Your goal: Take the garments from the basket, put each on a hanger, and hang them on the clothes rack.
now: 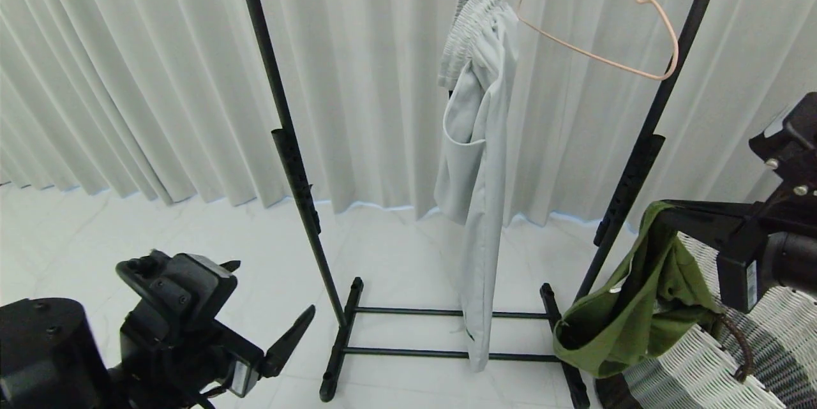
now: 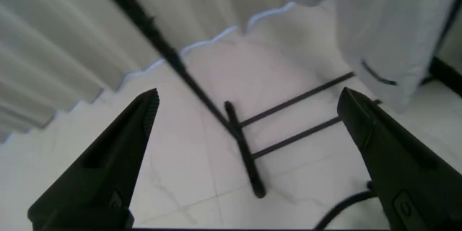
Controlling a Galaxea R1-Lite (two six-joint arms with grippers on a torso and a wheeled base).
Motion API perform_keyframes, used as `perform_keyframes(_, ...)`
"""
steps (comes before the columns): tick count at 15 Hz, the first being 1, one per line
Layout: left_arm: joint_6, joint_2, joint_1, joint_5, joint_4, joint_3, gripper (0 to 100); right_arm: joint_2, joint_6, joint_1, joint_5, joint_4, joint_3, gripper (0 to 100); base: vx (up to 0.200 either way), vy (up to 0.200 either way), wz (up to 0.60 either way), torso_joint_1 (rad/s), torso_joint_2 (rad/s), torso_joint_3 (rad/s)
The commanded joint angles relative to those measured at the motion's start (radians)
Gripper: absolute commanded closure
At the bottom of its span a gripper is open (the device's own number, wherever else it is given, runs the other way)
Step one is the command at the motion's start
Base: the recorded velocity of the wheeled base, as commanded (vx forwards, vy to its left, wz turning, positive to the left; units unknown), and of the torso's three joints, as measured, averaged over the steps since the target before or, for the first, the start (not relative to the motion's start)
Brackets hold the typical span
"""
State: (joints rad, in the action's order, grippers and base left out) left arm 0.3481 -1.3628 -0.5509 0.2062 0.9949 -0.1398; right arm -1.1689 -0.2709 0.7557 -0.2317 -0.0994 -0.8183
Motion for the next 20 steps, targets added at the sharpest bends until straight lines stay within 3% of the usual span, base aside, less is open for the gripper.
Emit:
perform_keyframes(1,-0.021,-0.108,-0.135,-0.014,0.001,-0.075,0,-0.001,0.001,0.036,0.000,0.000,-0.016,100,0.000,0.000,0.00,0.000,0.00,0.000)
perform_keyframes(4,-0.023,-0.245,-0.236,-0.137,0.002,-0.169,0,0.002,0.001,0.088,0.000,0.000,-0.019,100,0.000,0.000,0.00,0.000,0.00,0.000)
perform_keyframes(5,-0.055,-0.292,-0.273,-0.200,0.002,-0.215,0,0.002,0.001,0.103,0.000,0.000,-0.021,100,0.000,0.000,0.00,0.000,0.00,0.000)
perform_keyframes(6,-0.141,-0.311,-0.330,-0.222,0.002,-0.264,0,0.002,0.001,0.119,0.000,0.000,-0.021,100,0.000,0.000,0.00,0.000,0.00,0.000)
perform_keyframes(7,-0.232,-0.341,-0.389,-0.220,-0.001,-0.320,0,0.002,0.001,0.137,0.000,-0.002,-0.021,100,0.000,0.000,0.00,0.000,0.00,0.000)
perform_keyframes(8,-0.273,-0.372,-0.417,-0.218,-0.001,-0.365,0,0.002,0.001,0.154,0.000,-0.002,-0.019,100,0.000,0.000,0.00,0.000,0.00,0.000)
perform_keyframes(13,-0.285,-0.558,-0.448,-0.218,-0.001,-0.504,0,0.006,0.001,0.252,0.003,-0.006,-0.019,100,0.000,0.000,0.00,0.000,0.00,0.000)
perform_keyframes(15,-0.342,-0.611,-0.434,-0.206,0.001,-0.551,0,0.003,0.002,0.286,0.003,-0.006,-0.016,100,0.000,0.000,0.00,0.000,0.00,0.000)
perform_keyframes(20,-0.377,-0.682,-0.439,-0.179,0.004,-0.561,0,0.009,0.002,0.295,0.003,-0.010,-0.016,100,0.000,0.000,0.00,0.000,0.00,0.000)
